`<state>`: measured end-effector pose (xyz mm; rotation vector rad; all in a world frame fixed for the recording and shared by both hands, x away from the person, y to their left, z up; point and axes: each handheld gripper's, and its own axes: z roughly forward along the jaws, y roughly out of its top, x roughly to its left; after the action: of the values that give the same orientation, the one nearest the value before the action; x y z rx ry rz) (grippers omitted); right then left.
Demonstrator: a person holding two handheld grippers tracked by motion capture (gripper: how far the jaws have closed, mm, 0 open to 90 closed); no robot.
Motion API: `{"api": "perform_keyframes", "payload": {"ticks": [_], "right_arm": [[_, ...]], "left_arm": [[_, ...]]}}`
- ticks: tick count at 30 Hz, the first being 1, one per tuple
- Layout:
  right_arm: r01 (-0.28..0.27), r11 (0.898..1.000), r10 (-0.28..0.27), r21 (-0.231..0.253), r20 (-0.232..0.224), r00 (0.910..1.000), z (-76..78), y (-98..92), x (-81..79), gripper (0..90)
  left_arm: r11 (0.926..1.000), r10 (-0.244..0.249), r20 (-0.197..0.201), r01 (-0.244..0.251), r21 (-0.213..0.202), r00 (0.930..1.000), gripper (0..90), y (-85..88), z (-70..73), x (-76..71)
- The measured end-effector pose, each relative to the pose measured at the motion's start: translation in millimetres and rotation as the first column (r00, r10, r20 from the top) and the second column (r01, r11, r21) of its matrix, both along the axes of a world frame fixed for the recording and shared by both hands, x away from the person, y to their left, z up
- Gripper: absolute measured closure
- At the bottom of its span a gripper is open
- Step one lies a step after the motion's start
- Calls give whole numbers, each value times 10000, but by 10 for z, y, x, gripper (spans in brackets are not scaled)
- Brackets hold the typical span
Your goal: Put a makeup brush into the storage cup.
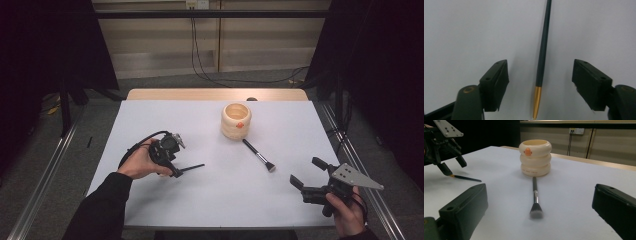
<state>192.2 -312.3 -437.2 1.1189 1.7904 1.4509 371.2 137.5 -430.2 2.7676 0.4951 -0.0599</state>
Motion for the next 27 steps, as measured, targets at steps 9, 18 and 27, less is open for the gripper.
{"api": "perform_keyframes", "payload": {"ticks": [9,18,27], "right_arm": [[-20,10000,20,22,39,10000,4,5,-5,0],[-86,10000,86,-1,-16,10000,-3,6,-1,0],[-220,9997,220,-57,20,9998,0,5,-4,0]], "left_arm": [[9957,-811,-84,813,433,9967,526,-53,-22,-25],[9925,-868,-45,868,861,9962,645,-111,-85,-36],[9904,-842,96,826,1110,9964,779,-156,-132,-58]]}}
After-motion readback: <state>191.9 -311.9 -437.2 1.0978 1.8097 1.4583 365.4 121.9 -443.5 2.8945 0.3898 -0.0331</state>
